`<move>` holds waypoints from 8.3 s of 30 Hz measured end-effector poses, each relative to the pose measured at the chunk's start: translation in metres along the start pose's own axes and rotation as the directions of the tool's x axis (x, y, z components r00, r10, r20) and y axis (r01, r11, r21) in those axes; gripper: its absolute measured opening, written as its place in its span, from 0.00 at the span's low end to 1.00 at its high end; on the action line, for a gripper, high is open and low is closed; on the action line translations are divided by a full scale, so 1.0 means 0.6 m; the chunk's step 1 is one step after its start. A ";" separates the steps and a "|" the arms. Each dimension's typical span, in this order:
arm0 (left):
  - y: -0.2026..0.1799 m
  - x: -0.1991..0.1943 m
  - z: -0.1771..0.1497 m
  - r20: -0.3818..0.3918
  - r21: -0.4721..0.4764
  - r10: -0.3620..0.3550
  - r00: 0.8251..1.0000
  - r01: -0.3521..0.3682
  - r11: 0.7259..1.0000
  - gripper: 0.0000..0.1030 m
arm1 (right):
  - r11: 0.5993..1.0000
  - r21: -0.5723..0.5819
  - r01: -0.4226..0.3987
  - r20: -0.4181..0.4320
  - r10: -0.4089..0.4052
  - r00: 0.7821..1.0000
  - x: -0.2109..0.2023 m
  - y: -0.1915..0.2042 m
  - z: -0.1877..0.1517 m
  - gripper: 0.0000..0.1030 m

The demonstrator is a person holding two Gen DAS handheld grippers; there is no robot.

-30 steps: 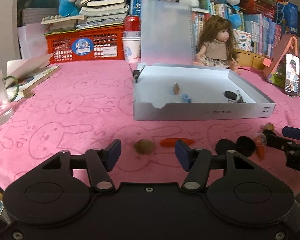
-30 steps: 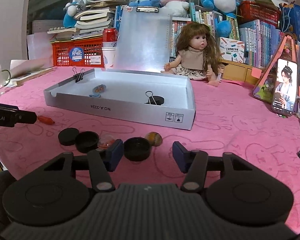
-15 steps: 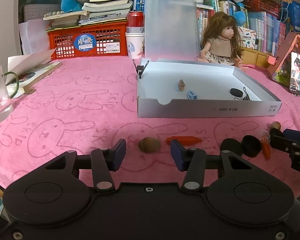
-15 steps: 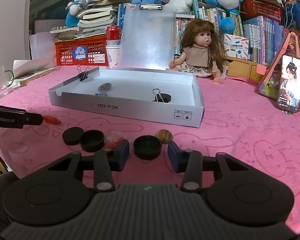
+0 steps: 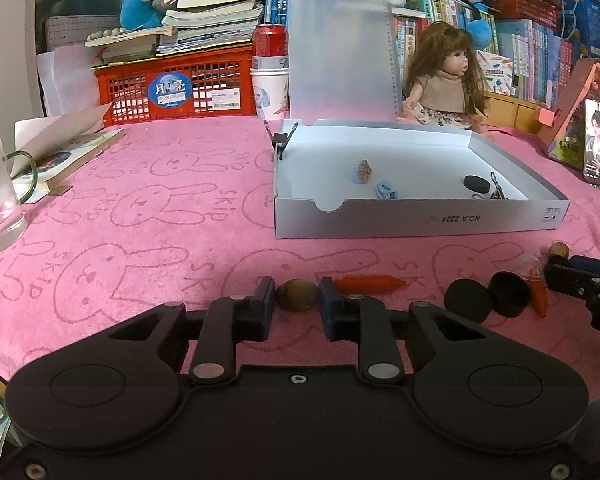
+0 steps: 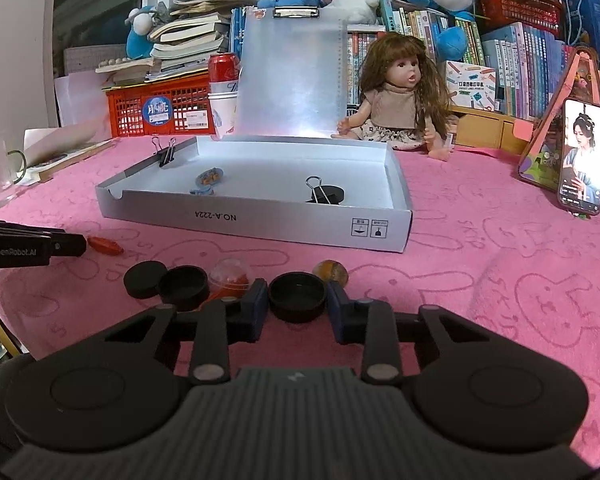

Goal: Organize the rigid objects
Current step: 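Lift the black lid toward the box with the right tool while the left grasps the brown nut, then release the black lid into the box with the right tool while the left releases the brown nut, then withdraw both open tools from the box toward the table items, then grasp the brown acorn with the right tool while the left grasps the red stick piece, then carry the acorn over the box with the right tool while the left carries the red piece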

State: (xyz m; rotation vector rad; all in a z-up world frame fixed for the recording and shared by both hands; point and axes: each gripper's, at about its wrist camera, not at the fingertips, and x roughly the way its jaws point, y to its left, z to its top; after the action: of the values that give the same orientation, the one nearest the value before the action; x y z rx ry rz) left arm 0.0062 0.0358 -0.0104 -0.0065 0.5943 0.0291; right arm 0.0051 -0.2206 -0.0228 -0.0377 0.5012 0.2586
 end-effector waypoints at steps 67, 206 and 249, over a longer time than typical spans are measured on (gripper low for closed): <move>-0.076 0.328 0.265 -0.224 -0.039 -0.062 0.973 0.055 0.998 0.22 | 0.981 0.185 0.054 -0.256 -0.005 0.967 0.299 -0.078 0.217 0.36; -0.075 -0.010 0.036 0.030 0.055 -0.072 0.997 0.071 0.996 0.41 | 1.000 0.023 -0.008 0.022 0.008 1.000 0.019 -0.020 0.048 0.23; -0.072 0.045 0.122 0.019 0.012 -0.116 0.993 0.116 0.993 0.41 | 0.995 0.099 -0.007 0.021 0.005 1.000 0.058 -0.042 0.103 0.24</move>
State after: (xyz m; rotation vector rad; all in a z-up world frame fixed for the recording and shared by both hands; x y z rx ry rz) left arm 0.0707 -0.0055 0.0353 -0.0304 0.5739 -0.0866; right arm 0.0701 -0.2307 0.0139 0.0635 0.4931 0.2397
